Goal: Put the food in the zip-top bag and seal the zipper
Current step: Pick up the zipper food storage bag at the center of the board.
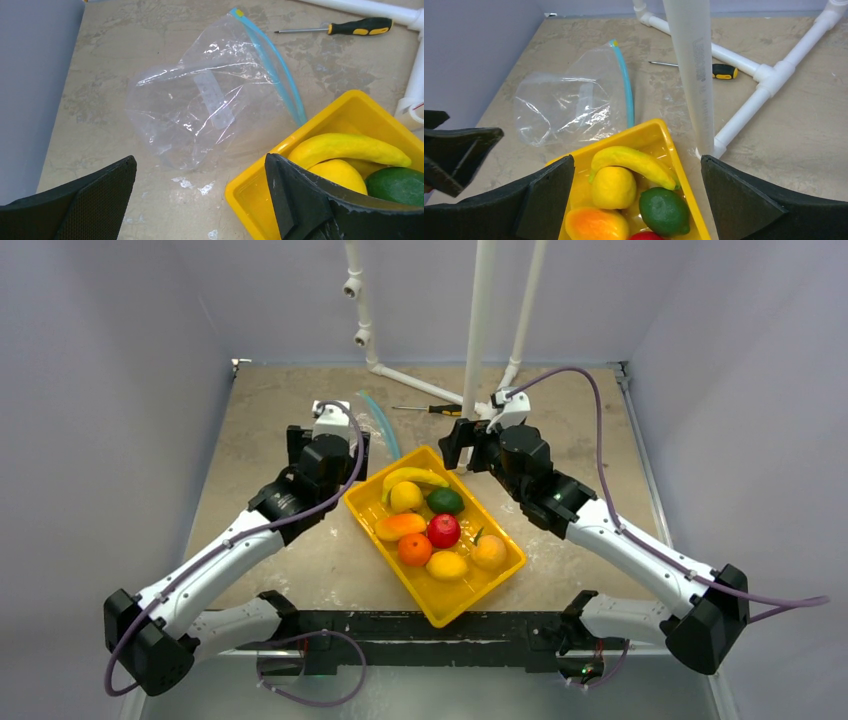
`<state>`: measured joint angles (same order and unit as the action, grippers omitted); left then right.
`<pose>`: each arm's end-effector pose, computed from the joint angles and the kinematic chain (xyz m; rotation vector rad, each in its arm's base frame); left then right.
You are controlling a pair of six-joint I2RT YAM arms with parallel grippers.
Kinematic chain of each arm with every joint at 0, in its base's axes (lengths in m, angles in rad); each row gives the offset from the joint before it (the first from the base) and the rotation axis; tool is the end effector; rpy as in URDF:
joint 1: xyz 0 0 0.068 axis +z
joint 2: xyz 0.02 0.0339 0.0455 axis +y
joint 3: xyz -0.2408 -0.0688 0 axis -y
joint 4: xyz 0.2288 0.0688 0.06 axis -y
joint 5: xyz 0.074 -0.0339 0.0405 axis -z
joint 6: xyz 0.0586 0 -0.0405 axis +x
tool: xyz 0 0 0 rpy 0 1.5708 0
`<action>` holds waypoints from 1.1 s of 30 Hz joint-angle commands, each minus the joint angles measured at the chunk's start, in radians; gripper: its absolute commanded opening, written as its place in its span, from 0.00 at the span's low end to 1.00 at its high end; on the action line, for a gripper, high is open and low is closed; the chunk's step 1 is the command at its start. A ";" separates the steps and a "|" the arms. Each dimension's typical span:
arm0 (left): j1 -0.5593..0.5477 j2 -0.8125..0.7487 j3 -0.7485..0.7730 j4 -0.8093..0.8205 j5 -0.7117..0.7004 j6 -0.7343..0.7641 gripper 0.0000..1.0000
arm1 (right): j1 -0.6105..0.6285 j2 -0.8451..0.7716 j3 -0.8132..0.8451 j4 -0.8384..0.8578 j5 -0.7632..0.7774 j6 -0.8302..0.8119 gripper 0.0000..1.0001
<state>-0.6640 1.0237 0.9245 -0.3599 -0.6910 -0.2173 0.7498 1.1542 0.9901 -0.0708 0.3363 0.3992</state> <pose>0.2082 -0.1155 0.3034 0.0065 1.9209 0.1136 0.2209 0.1793 0.3254 -0.0768 1.8207 0.5170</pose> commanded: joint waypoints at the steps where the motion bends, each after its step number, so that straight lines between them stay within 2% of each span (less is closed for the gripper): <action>1: 0.027 0.056 0.061 0.031 0.006 -0.006 0.99 | 0.000 -0.019 -0.001 0.062 -0.040 -0.016 0.99; 6: 0.038 0.126 0.118 0.040 0.025 0.009 0.99 | 0.000 -0.038 -0.019 0.066 -0.063 -0.012 0.99; 21: 0.041 0.509 0.376 0.010 -0.034 -0.158 0.99 | -0.002 -0.133 -0.058 0.103 -0.118 0.009 0.99; 29: 0.040 0.698 0.534 -0.110 -0.147 -0.274 0.99 | -0.001 -0.189 -0.076 0.103 -0.154 0.021 0.99; 33: 0.040 0.751 0.566 -0.114 -0.173 -0.316 0.99 | -0.001 -0.200 -0.083 0.105 -0.169 0.021 0.99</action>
<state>-0.6285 1.7390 1.4311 -0.4427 -0.7940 -0.4519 0.7498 0.9760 0.9207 -0.0002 0.1959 0.4118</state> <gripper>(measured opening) 0.992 0.987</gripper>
